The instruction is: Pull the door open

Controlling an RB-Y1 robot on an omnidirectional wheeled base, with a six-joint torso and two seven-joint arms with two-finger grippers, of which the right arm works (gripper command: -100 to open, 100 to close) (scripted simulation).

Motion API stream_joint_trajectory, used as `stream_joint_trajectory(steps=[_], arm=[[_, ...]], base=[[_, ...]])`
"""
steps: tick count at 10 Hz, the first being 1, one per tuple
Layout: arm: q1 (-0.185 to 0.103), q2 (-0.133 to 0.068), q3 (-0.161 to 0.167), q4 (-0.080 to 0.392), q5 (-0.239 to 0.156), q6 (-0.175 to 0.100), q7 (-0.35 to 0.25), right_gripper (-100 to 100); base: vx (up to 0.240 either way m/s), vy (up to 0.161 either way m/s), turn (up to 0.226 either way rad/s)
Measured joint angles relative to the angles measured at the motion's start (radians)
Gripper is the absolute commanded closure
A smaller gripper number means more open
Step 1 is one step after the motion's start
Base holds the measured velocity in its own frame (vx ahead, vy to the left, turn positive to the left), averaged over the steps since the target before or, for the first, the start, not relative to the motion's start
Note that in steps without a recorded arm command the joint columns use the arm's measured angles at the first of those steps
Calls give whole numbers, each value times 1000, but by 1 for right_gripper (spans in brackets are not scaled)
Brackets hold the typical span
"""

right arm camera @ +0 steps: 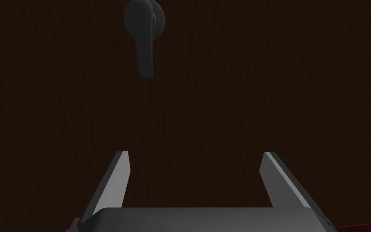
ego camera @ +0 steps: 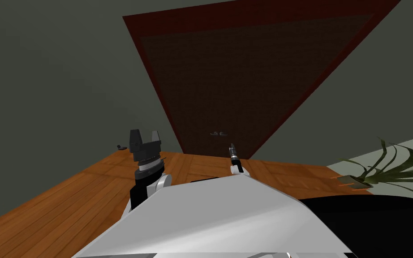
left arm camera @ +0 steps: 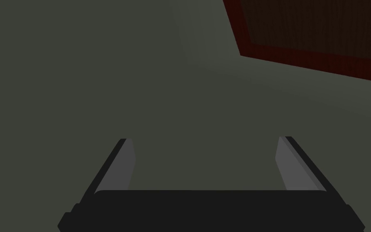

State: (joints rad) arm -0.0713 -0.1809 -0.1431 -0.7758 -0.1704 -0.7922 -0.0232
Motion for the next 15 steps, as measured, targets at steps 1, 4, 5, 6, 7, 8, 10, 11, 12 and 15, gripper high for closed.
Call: stream_joint_trajectory(steps=[1,4,5,6,7,8,10,11,12,15], arm=[[-6,-2,-1,16,-2,-2,-2,-100],[-33,-7,-5,84,-7,-18,-8,-100],[-39,-8,-7,98,-9,-18,-8,-100],[-48,-10,-8,119,-10,-23,-10,-100],[-55,-11,-9,136,-12,-27,-11,-100],[-65,-13,-10,162,-13,-35,-14,-100],[-76,-15,-13,188,-16,-35,-16,-100],[-78,-15,-14,196,-17,-36,-16,-100],[-83,-16,-14,210,-18,-40,-18,-100],[-99,-18,-16,248,-21,-51,-21,-100]], base=[[89,-14,62],[87,-17,56],[72,-14,39],[74,-14,47],[67,-11,46],[89,-6,63],[87,-20,43],[49,-19,35],[41,-9,30],[39,8,2]])
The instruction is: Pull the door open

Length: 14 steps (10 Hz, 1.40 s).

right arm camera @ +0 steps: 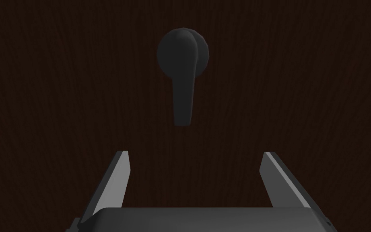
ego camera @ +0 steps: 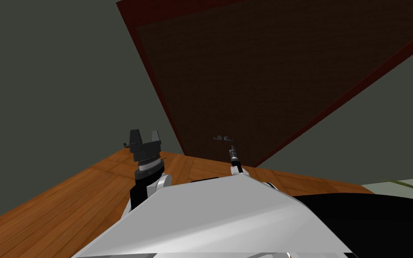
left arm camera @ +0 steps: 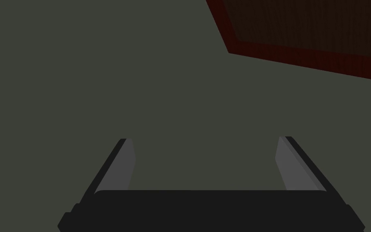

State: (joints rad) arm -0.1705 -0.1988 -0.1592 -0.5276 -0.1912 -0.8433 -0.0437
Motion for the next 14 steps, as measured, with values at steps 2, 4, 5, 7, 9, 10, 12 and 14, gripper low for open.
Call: stream_joint_trajectory(steps=[2,4,5,7,9,10,12,14], arm=[[6,-27,-18,59,-11,-35,-11,-100],[36,-43,-32,30,-19,-16,-12,-100],[53,-63,-40,40,-24,-24,-24,-100],[38,-108,-60,148,-37,-71,-48,-100],[113,-101,-73,15,-45,4,-33,-100],[107,-104,-73,23,-45,-9,-37,-100],[97,-125,-75,75,-48,-44,-57,-100],[91,-124,-71,77,-47,-47,-62,-100]], base=[[19,23,-20],[49,18,-29],[83,8,-15],[106,-21,10],[23,-12,-2],[104,-78,59],[137,-83,51],[113,-43,68]])
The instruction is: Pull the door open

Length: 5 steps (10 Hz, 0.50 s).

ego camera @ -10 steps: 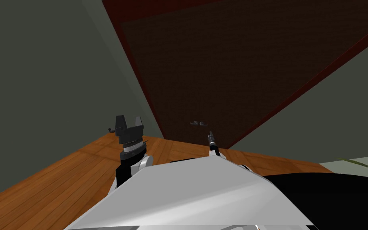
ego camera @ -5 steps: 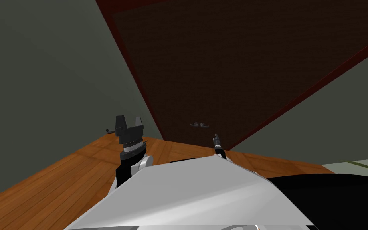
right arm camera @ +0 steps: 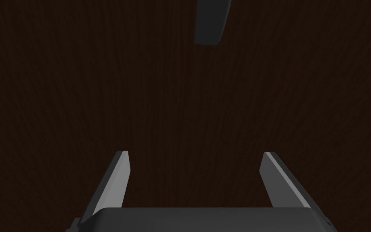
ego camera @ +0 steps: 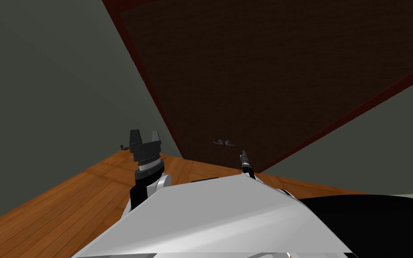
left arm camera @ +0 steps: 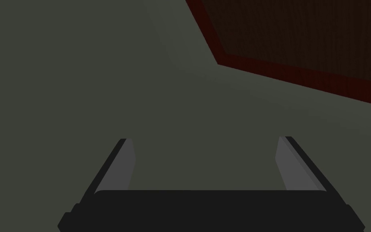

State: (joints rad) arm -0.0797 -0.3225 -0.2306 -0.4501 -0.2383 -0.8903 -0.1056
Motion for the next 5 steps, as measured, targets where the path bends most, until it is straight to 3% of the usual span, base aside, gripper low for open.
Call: stream_joint_trajectory(steps=[1,2,3,4,5], arm=[[0,3,2,-7,1,0,-1,-100],[17,11,3,-51,1,18,3,-100],[-17,18,15,-1,8,-5,-2,-100],[-17,23,21,-18,11,-6,-6,-100],[-21,29,28,-44,14,12,-6,-100]], base=[[73,-42,38],[155,-47,180],[157,-37,118],[136,19,97],[64,15,25]])
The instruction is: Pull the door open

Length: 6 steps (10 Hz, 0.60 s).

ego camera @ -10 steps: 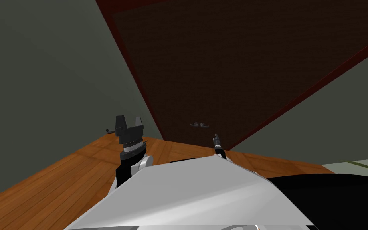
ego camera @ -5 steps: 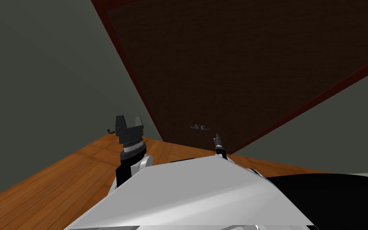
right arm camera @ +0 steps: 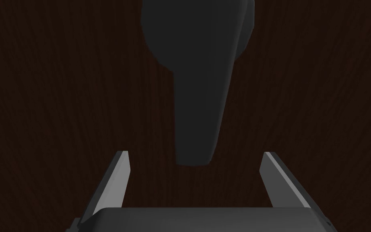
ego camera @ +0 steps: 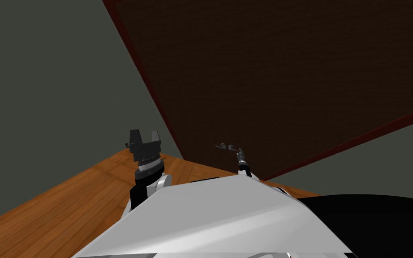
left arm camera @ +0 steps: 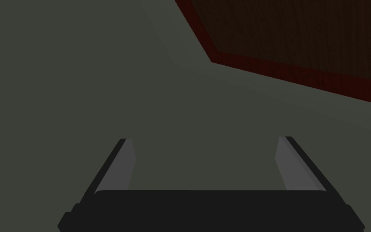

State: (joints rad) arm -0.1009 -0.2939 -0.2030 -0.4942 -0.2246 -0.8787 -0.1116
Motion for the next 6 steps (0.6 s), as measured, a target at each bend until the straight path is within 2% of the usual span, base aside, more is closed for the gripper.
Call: stream_joint_trajectory(steps=[1,6], arm=[[-2,1,1,-3,0,4,0,100],[0,2,2,0,1,1,1,100]], base=[[-7,-4,-22],[-12,-1,3]])
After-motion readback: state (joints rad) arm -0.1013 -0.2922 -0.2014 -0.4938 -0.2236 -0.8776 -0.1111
